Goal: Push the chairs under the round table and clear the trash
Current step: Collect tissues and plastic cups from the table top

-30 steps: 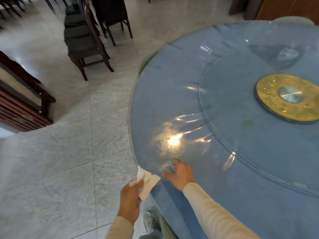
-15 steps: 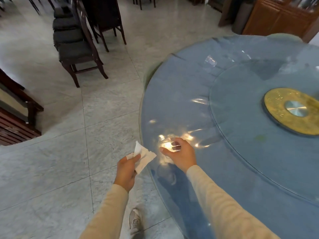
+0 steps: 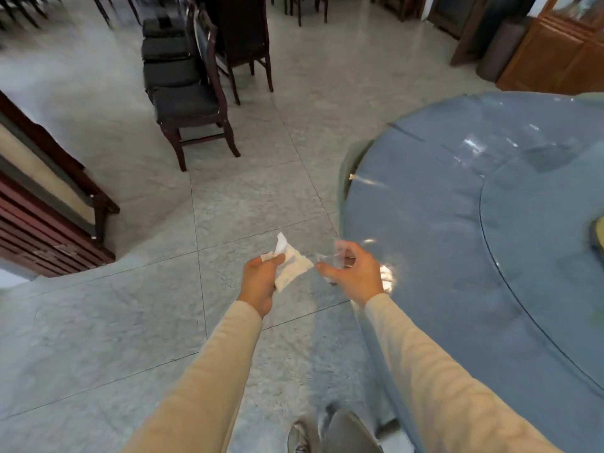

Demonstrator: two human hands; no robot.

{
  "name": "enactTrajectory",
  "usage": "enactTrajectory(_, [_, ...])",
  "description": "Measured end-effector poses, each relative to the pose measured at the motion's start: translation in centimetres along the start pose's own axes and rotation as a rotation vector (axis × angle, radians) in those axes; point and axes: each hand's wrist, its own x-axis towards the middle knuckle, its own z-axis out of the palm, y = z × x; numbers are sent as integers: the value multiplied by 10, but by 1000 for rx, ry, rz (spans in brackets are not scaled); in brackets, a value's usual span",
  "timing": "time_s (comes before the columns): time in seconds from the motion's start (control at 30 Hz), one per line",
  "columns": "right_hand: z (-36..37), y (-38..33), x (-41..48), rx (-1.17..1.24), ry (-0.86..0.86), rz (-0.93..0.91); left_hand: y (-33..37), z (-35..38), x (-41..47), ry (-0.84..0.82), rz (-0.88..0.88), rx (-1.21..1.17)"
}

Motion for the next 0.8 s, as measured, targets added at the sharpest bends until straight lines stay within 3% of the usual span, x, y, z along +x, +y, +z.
enactTrajectory(0.4, [44,-46,193,32,24,-69,105,54,160,-13,22,44])
enactTrajectory(0.8, [23,-99,396,64,151,-39,218,163,322,-59,-18,136])
